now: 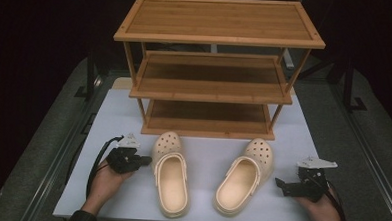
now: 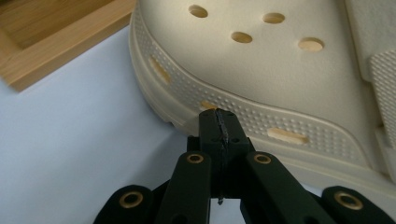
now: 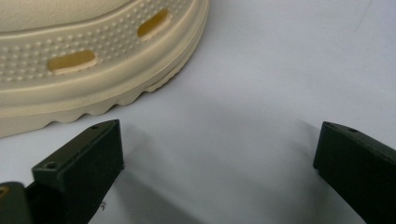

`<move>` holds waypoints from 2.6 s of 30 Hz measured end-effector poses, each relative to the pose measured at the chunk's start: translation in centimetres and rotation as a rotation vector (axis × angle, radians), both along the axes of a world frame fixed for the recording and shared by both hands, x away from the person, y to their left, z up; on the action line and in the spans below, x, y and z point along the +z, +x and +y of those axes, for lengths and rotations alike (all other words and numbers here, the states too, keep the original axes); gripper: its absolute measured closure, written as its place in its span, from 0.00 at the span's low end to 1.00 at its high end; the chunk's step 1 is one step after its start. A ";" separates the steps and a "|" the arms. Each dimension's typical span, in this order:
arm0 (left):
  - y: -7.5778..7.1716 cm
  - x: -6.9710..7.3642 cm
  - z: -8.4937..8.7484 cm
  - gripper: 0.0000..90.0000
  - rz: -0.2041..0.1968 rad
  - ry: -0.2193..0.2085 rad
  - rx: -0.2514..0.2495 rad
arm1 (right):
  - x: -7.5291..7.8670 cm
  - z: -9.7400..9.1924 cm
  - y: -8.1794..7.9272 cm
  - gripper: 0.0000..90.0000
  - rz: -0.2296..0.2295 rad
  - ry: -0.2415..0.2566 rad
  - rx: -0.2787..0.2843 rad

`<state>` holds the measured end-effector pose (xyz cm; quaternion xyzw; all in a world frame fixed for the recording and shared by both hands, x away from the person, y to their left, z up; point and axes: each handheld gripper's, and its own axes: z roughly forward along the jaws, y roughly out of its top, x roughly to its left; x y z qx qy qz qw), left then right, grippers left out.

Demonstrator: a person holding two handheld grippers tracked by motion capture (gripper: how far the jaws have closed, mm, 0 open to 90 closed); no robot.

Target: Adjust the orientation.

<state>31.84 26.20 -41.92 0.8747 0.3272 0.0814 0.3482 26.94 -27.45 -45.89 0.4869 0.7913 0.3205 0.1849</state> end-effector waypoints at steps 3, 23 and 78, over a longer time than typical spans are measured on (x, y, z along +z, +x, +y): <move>0.5 -0.1 -0.8 1.00 -0.001 -0.003 -0.009 | 0.0 0.0 0.0 0.01 0.000 0.000 0.000; 1.3 0.1 -2.3 1.00 -0.021 0.001 -0.036 | 0.0 0.0 0.0 0.01 0.000 0.001 0.000; -6.0 -3.1 8.3 0.00 -0.086 0.050 0.166 | 2.6 -2.1 0.6 0.33 0.009 0.059 -0.020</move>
